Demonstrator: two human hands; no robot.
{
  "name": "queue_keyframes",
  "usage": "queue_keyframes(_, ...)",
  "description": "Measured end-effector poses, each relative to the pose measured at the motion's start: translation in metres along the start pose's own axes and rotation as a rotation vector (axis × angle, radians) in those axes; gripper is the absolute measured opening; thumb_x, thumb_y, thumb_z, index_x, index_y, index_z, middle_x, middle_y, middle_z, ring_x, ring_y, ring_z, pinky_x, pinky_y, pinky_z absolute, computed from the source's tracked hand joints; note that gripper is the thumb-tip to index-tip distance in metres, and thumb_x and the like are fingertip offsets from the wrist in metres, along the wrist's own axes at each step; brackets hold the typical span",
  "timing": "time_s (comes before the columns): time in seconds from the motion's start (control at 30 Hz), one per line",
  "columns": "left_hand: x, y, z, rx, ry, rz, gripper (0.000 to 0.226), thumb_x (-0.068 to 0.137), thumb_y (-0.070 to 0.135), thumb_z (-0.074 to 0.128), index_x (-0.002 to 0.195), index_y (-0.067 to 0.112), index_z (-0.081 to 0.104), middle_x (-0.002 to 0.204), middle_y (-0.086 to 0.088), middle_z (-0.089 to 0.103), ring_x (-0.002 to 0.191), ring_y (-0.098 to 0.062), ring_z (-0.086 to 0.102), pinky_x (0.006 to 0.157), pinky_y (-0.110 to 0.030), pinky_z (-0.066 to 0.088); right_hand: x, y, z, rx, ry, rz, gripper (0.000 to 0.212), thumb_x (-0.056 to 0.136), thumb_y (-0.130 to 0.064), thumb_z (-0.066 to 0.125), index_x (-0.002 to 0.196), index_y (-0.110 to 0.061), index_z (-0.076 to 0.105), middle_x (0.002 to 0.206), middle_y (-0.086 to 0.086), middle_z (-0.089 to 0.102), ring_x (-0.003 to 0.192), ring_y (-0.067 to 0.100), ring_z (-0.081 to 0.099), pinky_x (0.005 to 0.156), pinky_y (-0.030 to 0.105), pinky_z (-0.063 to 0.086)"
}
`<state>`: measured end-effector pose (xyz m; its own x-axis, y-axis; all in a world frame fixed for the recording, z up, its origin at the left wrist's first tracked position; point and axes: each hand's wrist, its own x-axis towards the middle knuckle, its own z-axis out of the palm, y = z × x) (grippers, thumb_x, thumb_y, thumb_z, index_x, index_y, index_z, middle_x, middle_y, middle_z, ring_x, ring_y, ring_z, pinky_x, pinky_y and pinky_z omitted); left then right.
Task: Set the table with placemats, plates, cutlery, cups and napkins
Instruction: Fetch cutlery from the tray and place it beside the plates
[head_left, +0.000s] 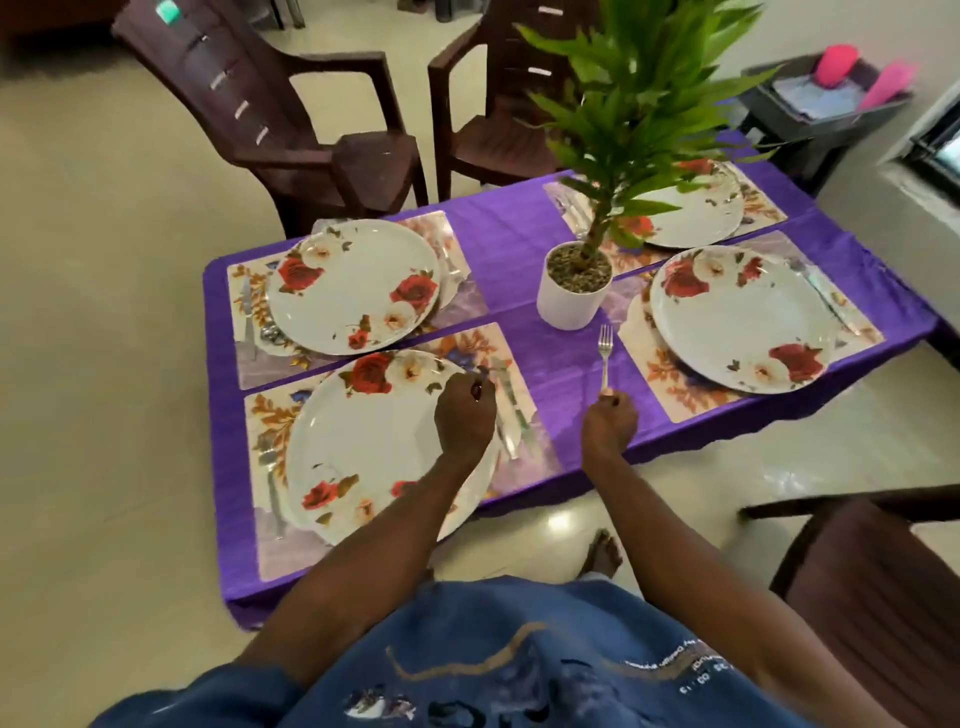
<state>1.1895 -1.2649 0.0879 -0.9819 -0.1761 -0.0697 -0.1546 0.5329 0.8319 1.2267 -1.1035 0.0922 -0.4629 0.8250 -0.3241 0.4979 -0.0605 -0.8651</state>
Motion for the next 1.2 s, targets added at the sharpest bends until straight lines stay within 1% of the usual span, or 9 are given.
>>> queue_keyframes(0.2, -0.027, 0.075, 0.114, 0.063, -0.150, -0.004, 0.030, 0.091, 0.029, 0.063, 0.069, 0.009, 0.059, 0.080, -0.018, 0.065, 0.079, -0.035, 0.059, 0.061, -0.031, 0.026, 0.108, -0.005, -0.069, -0.204, -0.186, -0.076, 0.025, 0.092, 0.002, 0.039, 0.103, 0.001, 0.062, 0.096, 0.014, 0.060, 0.088, 0.028, 0.054, 0.072, 0.030, 0.038)
queue_keyframes(0.3, -0.038, 0.100, 0.146, 0.070, -0.182, -0.061, 0.038, 0.091, 0.029, 0.062, 0.061, 0.012, 0.045, 0.072, -0.019, 0.061, 0.071, -0.034, 0.057, 0.057, -0.033, 0.027, 0.143, -0.009, -0.079, -0.269, -0.314, -0.147, 0.035, 0.092, 0.001, 0.041, 0.120, -0.002, 0.062, 0.117, 0.013, 0.064, 0.104, 0.026, 0.055, 0.093, 0.037, 0.045)
queue_keyframes(0.37, -0.042, 0.104, 0.154, 0.092, -0.183, -0.077, 0.037, 0.092, 0.026, 0.062, 0.064, 0.006, 0.051, 0.072, -0.018, 0.062, 0.067, -0.030, 0.055, 0.057, -0.036, 0.035, 0.159, -0.008, -0.076, -0.369, -0.383, -0.175, 0.037, 0.094, -0.007, 0.042, 0.124, -0.006, 0.062, 0.123, 0.013, 0.064, 0.114, 0.032, 0.057, 0.100, 0.043, 0.046)
queue_keyframes(0.43, -0.046, 0.101, 0.157, 0.139, -0.170, -0.099, 0.036, 0.092, 0.027, 0.062, 0.064, 0.006, 0.054, 0.071, -0.016, 0.063, 0.067, -0.029, 0.056, 0.059, -0.037, 0.040, 0.173, -0.006, -0.072, -0.445, -0.445, -0.174, 0.036, 0.095, -0.012, 0.040, 0.123, -0.006, 0.062, 0.122, 0.016, 0.064, 0.114, 0.038, 0.058, 0.098, 0.047, 0.048)
queue_keyframes(0.6, -0.047, 0.095, 0.157, 0.214, -0.168, -0.182, 0.034, 0.094, 0.028, 0.057, 0.065, 0.010, 0.053, 0.067, -0.006, 0.057, 0.062, -0.021, 0.052, 0.056, -0.031, 0.036, 0.182, -0.012, -0.074, -0.603, -0.534, -0.215, 0.035, 0.099, -0.026, 0.049, 0.122, -0.002, 0.059, 0.121, 0.017, 0.064, 0.108, 0.036, 0.061, 0.093, 0.045, 0.051)
queue_keyframes(0.8, -0.042, 0.090, 0.168, 0.240, -0.178, -0.181, 0.034, 0.093, 0.030, 0.059, 0.065, 0.011, 0.058, 0.068, -0.003, 0.062, 0.066, -0.022, 0.060, 0.062, -0.036, 0.051, 0.186, -0.008, -0.084, -0.904, -0.520, -0.507, 0.024, 0.097, -0.028, 0.056, 0.112, -0.010, 0.059, 0.105, 0.009, 0.068, 0.092, 0.029, 0.068, 0.079, 0.037, 0.056)
queue_keyframes(0.87, -0.039, 0.091, 0.170, 0.261, -0.188, -0.160, 0.033, 0.094, 0.030, 0.059, 0.066, 0.012, 0.059, 0.068, -0.002, 0.062, 0.067, -0.021, 0.060, 0.064, -0.037, 0.052, 0.185, -0.006, -0.087, -0.976, -0.512, -0.573, 0.025, 0.098, -0.029, 0.055, 0.116, -0.011, 0.058, 0.106, 0.009, 0.066, 0.091, 0.028, 0.068, 0.078, 0.036, 0.055)
queue_keyframes(1.1, -0.035, 0.078, 0.170, 0.270, -0.204, -0.136, 0.026, 0.095, 0.029, 0.061, 0.074, 0.013, 0.066, 0.071, 0.001, 0.064, 0.069, -0.016, 0.061, 0.066, -0.033, 0.054, 0.184, 0.000, -0.094, -0.882, -0.502, -0.592, 0.021, 0.097, -0.032, 0.058, 0.111, -0.016, 0.058, 0.098, 0.000, 0.068, 0.082, 0.021, 0.069, 0.068, 0.028, 0.052)
queue_keyframes(1.2, -0.036, 0.073, 0.171, 0.274, -0.212, -0.130, 0.023, 0.095, 0.026, 0.060, 0.075, 0.015, 0.063, 0.073, -0.001, 0.064, 0.071, -0.015, 0.061, 0.066, -0.028, 0.050, 0.184, 0.000, -0.097, -0.828, -0.538, -0.593, 0.018, 0.098, -0.032, 0.055, 0.107, -0.016, 0.059, 0.095, -0.001, 0.069, 0.078, 0.019, 0.069, 0.070, 0.029, 0.056)
